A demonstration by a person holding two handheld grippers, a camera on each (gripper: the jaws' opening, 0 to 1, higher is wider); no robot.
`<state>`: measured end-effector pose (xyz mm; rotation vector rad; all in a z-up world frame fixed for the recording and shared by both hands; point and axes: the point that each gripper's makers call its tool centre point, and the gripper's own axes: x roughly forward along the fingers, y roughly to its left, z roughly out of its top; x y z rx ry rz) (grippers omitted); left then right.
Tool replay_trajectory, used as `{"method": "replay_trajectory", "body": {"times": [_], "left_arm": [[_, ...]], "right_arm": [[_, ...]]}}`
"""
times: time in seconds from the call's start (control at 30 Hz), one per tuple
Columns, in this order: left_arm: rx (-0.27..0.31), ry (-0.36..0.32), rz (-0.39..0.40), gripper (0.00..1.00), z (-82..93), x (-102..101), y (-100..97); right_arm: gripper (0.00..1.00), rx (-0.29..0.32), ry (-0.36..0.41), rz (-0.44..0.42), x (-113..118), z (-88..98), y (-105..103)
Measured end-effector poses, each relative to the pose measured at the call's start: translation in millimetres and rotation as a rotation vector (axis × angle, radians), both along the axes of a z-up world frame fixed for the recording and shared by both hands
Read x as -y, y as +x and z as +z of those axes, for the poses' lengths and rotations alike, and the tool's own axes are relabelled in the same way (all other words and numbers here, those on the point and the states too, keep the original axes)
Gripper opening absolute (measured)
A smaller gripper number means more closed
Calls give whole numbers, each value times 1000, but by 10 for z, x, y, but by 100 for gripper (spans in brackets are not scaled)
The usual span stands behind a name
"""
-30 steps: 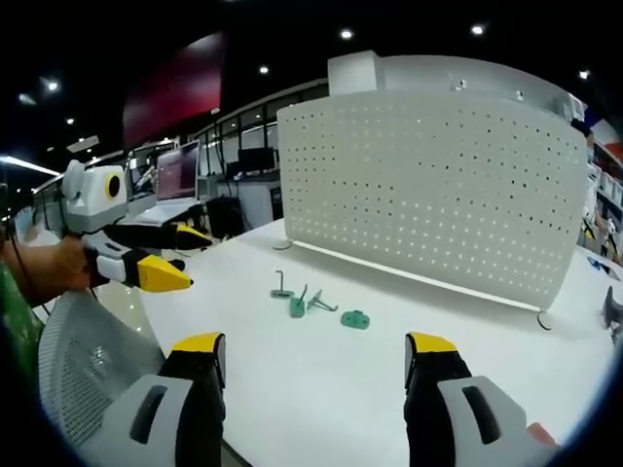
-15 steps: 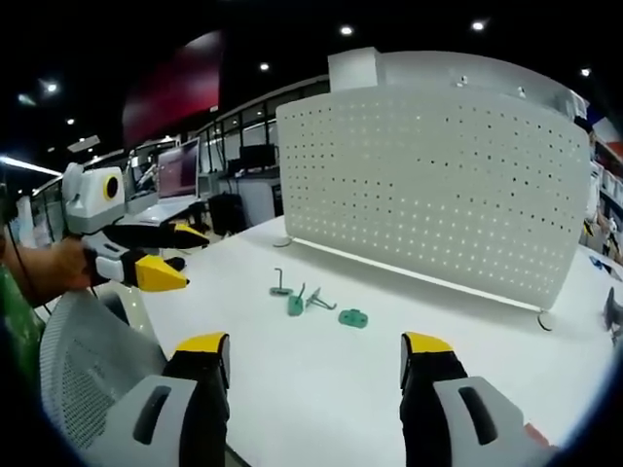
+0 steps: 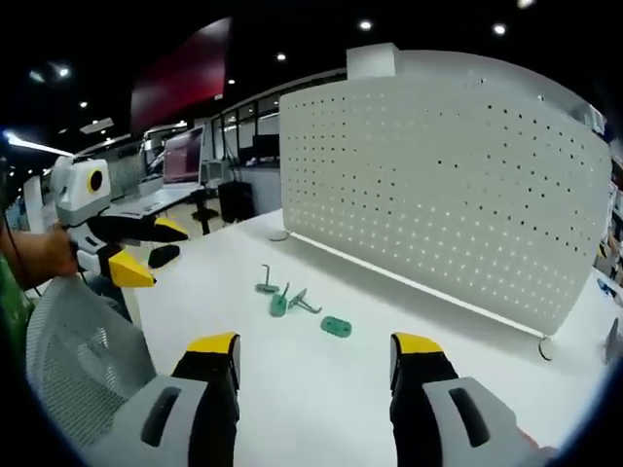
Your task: Insert the hook assembly into the mounting plate slot until the hook locks in place.
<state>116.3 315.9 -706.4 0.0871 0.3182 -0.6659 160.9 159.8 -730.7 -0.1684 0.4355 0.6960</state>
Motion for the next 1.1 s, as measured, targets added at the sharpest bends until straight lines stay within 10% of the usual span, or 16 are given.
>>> {"method": "replay_trajectory", "body": {"times": [1.1], "left_arm": [[34, 57, 16, 55, 1, -29, 13]], "right_arm": [[42, -106, 18, 62, -35, -542, 703]]}}
